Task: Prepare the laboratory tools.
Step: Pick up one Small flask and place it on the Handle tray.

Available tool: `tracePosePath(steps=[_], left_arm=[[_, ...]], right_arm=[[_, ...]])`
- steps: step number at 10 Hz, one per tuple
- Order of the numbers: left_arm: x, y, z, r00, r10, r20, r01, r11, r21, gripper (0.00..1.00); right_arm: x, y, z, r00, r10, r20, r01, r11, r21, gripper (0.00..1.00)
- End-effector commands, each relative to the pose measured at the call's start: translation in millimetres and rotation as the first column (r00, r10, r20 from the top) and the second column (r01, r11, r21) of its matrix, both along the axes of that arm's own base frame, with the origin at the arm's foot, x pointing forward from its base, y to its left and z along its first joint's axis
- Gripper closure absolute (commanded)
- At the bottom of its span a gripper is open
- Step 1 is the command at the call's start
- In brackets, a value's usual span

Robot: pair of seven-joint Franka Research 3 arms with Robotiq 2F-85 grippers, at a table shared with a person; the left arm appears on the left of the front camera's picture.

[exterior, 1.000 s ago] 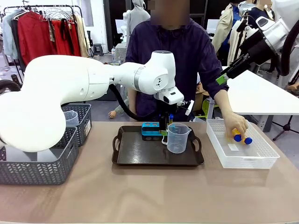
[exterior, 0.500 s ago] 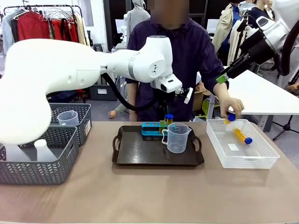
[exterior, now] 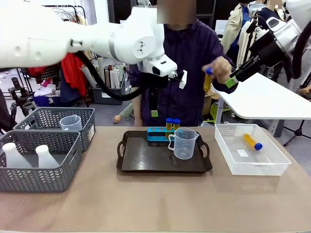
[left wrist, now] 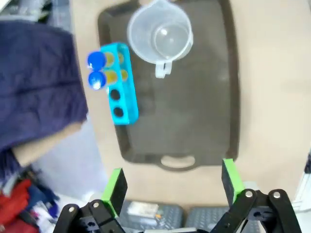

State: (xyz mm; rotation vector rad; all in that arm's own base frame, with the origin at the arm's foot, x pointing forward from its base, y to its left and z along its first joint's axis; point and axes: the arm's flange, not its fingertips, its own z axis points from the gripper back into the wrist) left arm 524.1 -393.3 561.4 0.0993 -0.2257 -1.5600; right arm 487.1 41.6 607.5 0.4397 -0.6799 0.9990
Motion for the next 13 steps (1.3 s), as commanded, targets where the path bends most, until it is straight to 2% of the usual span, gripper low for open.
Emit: tracePosePath(steps=[1,3,4,5,7,8,9,13], left_arm=[[-24,36,14,0.954,0.300,0.026,-0.300,0.954,0.017,0.00],[-32,78,38,0.876,0.476,0.070,-0.478,0.879,0.002,0.00],[-35,99,48,0.825,0.561,0.072,-0.561,0.827,-0.020,0.00],[-36,116,54,0.748,0.657,0.099,-0.657,0.753,-0.035,0.00],[-33,142,58,0.663,0.746,0.065,-0.741,0.666,-0.090,0.00],[-24,138,51,0.704,0.710,0.007,-0.705,0.700,-0.119,0.00],[-26,138,70,0.703,0.709,0.063,-0.705,0.706,-0.066,0.00],[-26,138,70,0.703,0.709,0.063,-0.705,0.706,-0.066,0.00]], right_arm=[[0,0,1,1.000,0.009,0.004,-0.009,1.000,-0.001,0.00],[0,0,1,1.000,0.009,0.004,-0.009,1.000,-0.001,0.00],[0,0,1,1.000,0.009,0.004,-0.009,1.000,-0.001,0.00],[0,0,1,1.000,0.009,0.004,-0.009,1.000,-0.001,0.00],[0,0,1,1.000,0.009,0.004,-0.009,1.000,-0.001,0.00],[0,0,1,1.000,0.009,0.004,-0.009,1.000,-0.001,0.00],[0,0,1,1.000,0.009,0.004,-0.009,1.000,-0.001,0.00],[0,0,1,1.000,0.009,0.004,-0.009,1.000,-0.001,0.00]])
